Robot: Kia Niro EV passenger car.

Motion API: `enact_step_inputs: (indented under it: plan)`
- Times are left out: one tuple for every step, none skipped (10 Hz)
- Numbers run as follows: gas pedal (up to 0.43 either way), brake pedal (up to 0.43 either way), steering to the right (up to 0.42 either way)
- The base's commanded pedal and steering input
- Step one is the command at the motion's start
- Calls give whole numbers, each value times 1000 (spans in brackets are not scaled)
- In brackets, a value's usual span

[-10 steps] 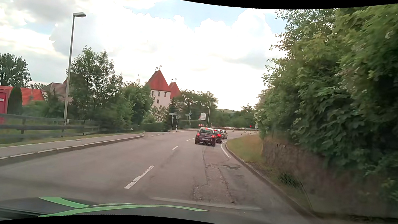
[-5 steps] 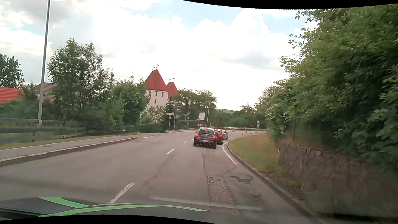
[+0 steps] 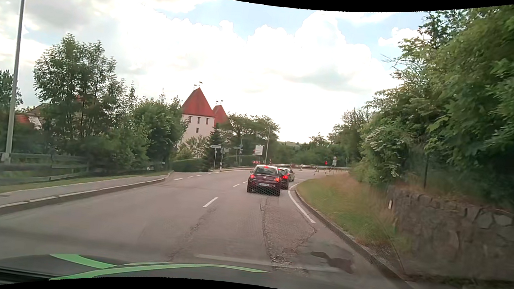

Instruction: Follow the waypoints while adhering to traffic rules and regulations

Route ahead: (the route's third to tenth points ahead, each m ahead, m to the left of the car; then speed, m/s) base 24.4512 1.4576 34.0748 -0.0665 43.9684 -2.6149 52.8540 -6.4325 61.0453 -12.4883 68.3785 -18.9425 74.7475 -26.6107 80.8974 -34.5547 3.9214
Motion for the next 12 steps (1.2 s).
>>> enact_step_inputs:
  plan:
    - [0, 213, 19]
    - [0, 213, 19]
    - [0, 213, 19]
    - [0, 213, 21]
    - [0, 220, 23]
    - [0, 226, 25]
    - [0, 226, 25]
    - [0, 232, 25]
    - [0, 232, 26]
    - [0, 232, 27]
    - [0, 232, 29]
    - [0, 232, 32]
